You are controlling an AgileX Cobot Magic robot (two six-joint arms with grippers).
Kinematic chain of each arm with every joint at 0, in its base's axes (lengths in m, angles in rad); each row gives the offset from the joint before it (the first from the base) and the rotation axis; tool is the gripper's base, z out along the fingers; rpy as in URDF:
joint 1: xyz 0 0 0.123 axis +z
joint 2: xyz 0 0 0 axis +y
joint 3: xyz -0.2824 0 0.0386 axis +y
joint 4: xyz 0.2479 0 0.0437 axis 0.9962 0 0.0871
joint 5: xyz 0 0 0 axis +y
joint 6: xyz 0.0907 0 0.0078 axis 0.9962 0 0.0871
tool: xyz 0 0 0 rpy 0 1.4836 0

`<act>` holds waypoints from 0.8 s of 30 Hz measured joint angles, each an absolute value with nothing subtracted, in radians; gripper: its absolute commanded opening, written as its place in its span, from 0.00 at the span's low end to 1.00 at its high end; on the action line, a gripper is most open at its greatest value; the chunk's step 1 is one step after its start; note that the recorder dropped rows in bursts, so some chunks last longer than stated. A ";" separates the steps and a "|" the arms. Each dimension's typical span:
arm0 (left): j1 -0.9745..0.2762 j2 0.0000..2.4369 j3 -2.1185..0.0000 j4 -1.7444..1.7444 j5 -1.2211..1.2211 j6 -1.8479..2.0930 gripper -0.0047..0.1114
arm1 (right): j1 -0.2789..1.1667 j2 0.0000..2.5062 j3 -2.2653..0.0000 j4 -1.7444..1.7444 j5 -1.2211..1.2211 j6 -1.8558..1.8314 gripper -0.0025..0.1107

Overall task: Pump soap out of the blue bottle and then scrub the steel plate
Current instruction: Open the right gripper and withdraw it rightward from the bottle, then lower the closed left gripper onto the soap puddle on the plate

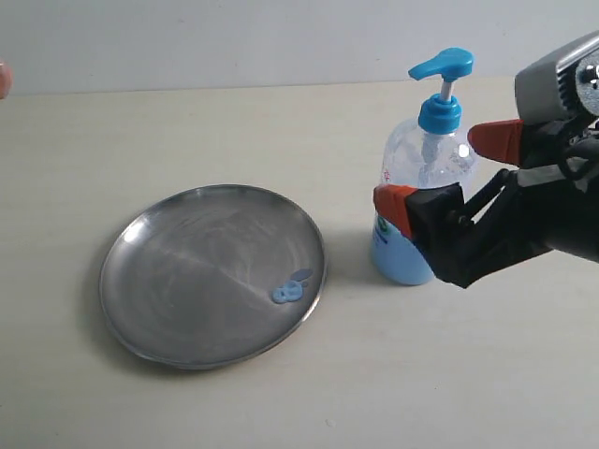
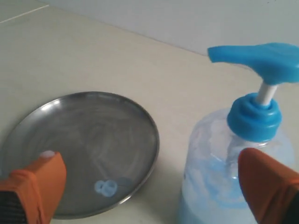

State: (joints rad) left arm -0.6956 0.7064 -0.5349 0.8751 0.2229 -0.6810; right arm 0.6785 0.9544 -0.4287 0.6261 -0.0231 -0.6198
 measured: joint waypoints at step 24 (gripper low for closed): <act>-0.696 0.890 -0.503 0.853 0.154 -0.707 0.04 | 0.412 0.727 -0.538 0.244 0.443 -0.329 0.84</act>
